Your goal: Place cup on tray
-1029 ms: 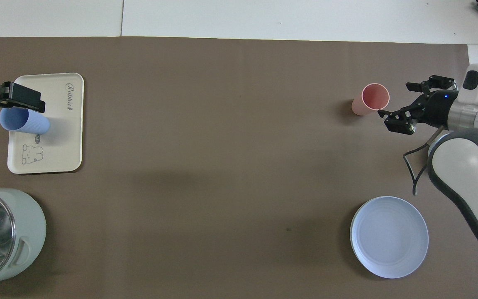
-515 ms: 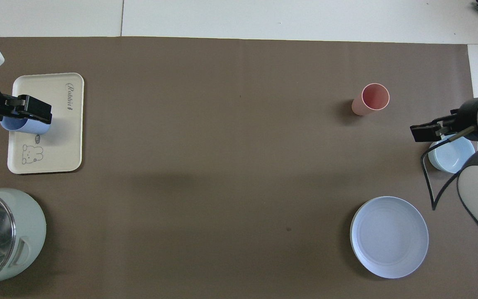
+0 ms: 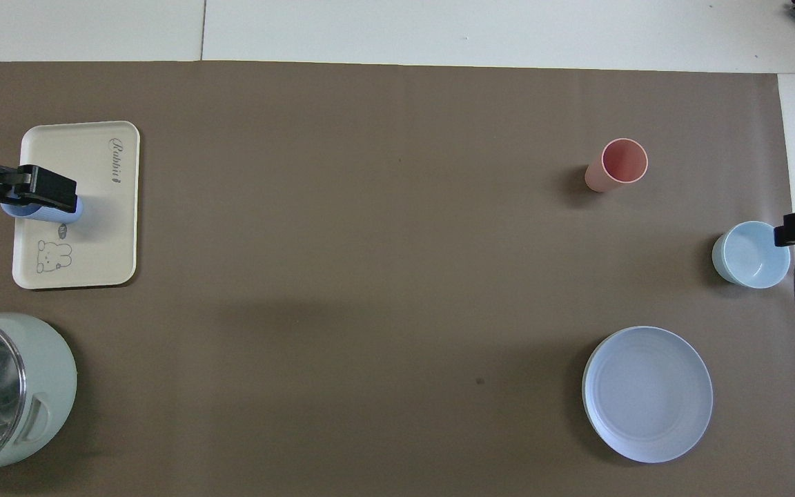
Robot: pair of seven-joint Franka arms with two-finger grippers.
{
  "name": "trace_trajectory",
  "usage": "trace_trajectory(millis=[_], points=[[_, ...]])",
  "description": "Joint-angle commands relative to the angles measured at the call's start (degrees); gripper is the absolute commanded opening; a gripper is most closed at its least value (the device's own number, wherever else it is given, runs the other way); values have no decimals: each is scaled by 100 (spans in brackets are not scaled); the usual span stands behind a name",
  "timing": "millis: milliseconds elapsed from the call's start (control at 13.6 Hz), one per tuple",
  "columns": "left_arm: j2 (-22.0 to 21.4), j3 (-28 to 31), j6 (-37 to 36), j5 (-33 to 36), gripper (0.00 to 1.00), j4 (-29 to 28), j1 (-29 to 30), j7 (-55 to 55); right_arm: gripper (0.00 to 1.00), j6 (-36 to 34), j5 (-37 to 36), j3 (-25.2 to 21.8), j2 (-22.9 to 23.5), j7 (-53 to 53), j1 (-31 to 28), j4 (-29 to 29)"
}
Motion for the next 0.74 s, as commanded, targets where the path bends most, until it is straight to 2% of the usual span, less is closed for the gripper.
trace_trajectory(millis=[0, 221, 662], points=[[-229, 22, -110, 62, 100, -177, 11, -47, 100, -82, 12, 60, 71, 129, -39, 16], [-326, 65, -479, 53, 100, -222, 11, -29, 100, -196, -5, 96, 27, -20, -21, -28], [-537, 74, -322, -105, 100, -581, 55, -47, 100, -205, 205, 254, 97, 322, -21, 95]])
